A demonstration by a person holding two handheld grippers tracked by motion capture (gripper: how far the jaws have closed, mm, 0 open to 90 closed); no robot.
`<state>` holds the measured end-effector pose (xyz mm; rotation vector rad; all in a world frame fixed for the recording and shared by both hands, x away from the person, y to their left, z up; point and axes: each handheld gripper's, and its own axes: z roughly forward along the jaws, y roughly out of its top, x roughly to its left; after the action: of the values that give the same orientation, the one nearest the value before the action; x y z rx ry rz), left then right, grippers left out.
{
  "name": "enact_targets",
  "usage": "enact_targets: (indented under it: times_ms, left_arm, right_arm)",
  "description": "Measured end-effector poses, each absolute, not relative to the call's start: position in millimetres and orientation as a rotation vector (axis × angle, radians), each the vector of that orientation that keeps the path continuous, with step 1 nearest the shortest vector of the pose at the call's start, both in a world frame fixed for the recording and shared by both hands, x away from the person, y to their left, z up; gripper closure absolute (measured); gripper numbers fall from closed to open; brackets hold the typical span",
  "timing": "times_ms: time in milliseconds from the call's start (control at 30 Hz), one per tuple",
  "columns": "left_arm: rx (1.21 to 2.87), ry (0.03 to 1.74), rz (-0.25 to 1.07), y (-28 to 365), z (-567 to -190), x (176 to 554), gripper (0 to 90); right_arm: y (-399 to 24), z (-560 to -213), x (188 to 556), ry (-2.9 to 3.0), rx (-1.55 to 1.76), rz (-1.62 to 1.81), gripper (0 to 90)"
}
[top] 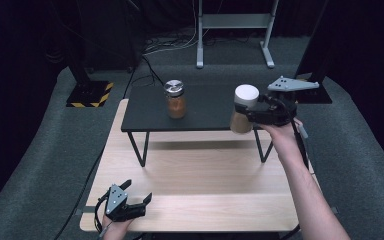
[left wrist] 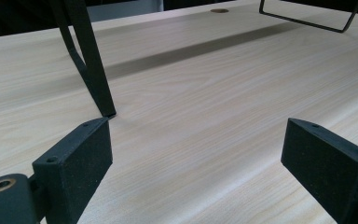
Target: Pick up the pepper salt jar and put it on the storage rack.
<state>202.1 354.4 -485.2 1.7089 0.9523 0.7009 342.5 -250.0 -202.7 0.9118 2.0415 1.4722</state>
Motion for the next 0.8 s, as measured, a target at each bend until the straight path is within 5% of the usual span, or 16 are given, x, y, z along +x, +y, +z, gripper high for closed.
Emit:
enact_targets:
  times_ms: [800]
  left_arm:
    - [1.713,0.951,0.692,354.9,-484.6,203.4,8.4]
  right_arm:
    - [-208.5,-201.4,381.3,1.904,1.133,1.308,33.1]
